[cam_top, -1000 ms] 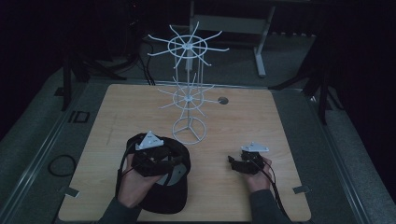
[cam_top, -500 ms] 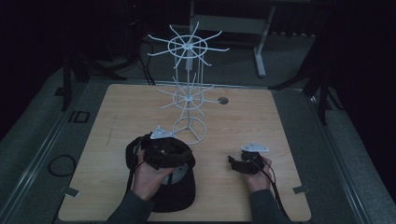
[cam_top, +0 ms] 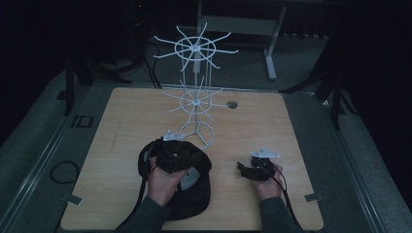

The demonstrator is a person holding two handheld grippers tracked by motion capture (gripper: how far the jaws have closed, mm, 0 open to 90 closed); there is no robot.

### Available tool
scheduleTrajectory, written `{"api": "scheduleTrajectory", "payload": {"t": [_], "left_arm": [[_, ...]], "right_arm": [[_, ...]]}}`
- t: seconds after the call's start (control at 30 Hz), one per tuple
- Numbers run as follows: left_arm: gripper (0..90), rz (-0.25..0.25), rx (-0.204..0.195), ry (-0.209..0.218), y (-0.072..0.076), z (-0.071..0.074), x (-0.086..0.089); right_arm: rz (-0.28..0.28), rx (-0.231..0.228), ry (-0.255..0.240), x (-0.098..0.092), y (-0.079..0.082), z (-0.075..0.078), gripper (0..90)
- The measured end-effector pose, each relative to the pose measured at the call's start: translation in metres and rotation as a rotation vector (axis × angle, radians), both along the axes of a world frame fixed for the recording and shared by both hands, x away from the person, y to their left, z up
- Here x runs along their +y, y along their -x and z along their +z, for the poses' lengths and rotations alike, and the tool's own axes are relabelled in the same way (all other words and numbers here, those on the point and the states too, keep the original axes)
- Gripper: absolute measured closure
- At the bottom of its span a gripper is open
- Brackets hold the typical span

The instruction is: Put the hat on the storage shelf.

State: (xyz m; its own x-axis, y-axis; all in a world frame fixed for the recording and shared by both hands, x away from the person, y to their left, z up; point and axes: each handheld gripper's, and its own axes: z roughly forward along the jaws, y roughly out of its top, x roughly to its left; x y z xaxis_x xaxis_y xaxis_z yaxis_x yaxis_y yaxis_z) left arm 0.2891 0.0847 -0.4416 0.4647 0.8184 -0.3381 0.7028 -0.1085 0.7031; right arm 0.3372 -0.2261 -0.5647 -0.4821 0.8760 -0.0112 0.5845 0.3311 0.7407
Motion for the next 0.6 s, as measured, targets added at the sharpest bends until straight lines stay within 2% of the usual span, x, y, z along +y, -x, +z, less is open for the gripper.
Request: {"api": "scheduleTrajectory", "payload": {"t": [0.1, 0.37, 0.43, 0.47, 0.5, 0.6], "left_arm": [[60.4, 0.012, -0.012, -0.004, 0.002, 0.001, 0.003], [58.6, 0.018, -0.030, 0.015, 0.007, 0.004, 0.011], [58.6, 0.023, -0.027, 0.019, 0.007, 0.003, 0.013], [58.6, 0.023, -0.022, 0.020, 0.006, 0.002, 0.014], [58.4, 0.023, -0.022, 0.020, 0.006, 0.002, 0.014], [57.8, 0.021, -0.021, 0.020, 0.008, 0.001, 0.014]], "right_arm": [[0.000, -0.001, 0.000, 0.000, 0.000, 0.000, 30.3], [0.004, -0.002, -0.001, 0.001, 0.001, 0.000, 32.6], [0.028, -0.006, -0.002, 0.002, 0.002, 0.001, 41.7], [0.068, -0.006, 0.001, 0.005, 0.005, 0.002, 57.3], [0.068, -0.006, 0.001, 0.005, 0.005, 0.002, 57.3], [0.155, 0.001, 0.007, 0.014, 0.010, 0.005, 81.9]]}}
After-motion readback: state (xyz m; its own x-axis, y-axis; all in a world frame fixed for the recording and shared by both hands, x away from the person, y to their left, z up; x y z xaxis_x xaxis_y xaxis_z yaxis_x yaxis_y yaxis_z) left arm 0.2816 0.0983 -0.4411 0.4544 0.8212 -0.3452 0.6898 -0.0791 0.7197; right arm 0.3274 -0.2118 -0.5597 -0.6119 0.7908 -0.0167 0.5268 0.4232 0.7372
